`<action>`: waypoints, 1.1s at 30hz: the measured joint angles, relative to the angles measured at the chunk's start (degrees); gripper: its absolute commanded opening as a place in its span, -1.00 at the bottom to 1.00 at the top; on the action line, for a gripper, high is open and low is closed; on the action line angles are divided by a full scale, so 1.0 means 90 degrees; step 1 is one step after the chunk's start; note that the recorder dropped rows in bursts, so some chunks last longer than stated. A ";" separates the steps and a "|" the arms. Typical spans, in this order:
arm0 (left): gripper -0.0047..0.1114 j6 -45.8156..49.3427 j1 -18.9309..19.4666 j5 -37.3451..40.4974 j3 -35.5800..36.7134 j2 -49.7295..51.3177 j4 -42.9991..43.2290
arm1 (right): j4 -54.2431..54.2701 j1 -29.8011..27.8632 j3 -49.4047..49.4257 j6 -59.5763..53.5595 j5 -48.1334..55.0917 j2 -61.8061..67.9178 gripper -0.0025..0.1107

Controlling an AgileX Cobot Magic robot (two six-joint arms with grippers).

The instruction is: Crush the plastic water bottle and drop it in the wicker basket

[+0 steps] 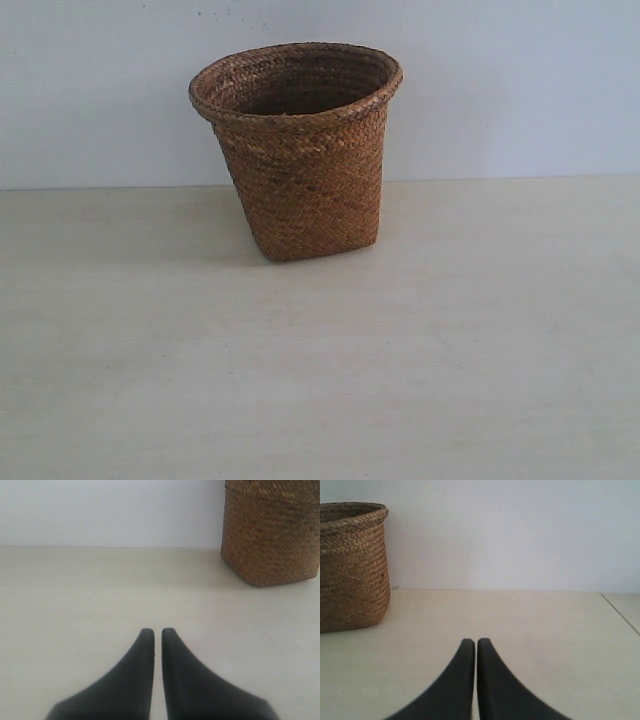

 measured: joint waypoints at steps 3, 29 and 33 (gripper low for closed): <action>-0.84 0.0000 0.0000 0.0000 0.0000 0.0000 0.0000 | 0.0000 0.0000 0.0000 0.0049 0.0000 0.0000 -0.96; -0.84 0.0000 0.0000 0.0000 0.0000 0.0000 0.0000 | -0.0953 0.0000 0.1080 0.1523 0.0337 -0.0669 -0.96; -0.84 0.0000 0.0000 0.0000 0.0000 0.0000 0.0000 | -0.0962 0.0000 0.1089 0.1523 0.0377 -0.0669 -0.96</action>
